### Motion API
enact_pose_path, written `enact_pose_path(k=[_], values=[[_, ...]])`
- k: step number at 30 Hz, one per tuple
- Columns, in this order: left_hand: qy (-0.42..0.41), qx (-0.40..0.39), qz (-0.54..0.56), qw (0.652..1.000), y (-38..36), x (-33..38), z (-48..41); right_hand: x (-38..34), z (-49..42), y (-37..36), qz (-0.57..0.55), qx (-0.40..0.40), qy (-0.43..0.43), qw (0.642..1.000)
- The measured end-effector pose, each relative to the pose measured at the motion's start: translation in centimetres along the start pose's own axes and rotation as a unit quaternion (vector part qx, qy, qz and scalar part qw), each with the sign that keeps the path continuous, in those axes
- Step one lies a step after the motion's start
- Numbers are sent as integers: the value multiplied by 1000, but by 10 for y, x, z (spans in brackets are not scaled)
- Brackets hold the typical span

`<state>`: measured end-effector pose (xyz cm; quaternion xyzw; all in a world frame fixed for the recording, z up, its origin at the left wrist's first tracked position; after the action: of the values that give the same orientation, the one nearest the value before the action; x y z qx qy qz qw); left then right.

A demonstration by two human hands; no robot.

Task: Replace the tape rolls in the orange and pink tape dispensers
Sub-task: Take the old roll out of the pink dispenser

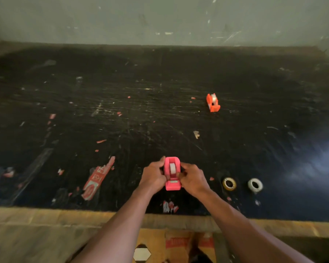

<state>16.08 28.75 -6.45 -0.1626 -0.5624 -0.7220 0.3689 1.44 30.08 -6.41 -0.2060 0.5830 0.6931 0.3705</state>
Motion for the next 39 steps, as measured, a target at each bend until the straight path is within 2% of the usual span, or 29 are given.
enact_pose_path(k=[5,8,12,15,22,28,33,39], values=[[-7,23,-12,1000,-12,-10,15,16,19,-10,-3,43,0,999],[8,25,-19,999,-14,-12,11,10,21,-8,-2,63,48,997],[58,18,28,998,-14,-17,7,0,18,-10,58,16,102,993],[60,19,9,998,-16,-21,6,-3,8,-10,79,-7,80,994],[123,27,49,991,-17,-29,1,-19,-11,-10,114,-118,42,986],[118,43,54,991,-19,-30,2,-20,-15,-13,112,-163,46,979],[121,46,65,989,-19,-33,2,-19,-20,-13,115,-164,38,979],[121,26,57,991,-21,-33,2,-19,-22,-11,110,-211,40,970]])
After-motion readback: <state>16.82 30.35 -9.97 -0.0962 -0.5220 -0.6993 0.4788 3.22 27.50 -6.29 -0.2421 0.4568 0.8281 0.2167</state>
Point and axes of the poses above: each hand's wrist, its own z-axis away from the middle knuckle, its own y-axis out of the back of the hand, x = y × z, the point moved 6 cm from there along -z, towards the middle knuckle, and after that the axes turned 13 degrees about x, right-handed, at the moved point
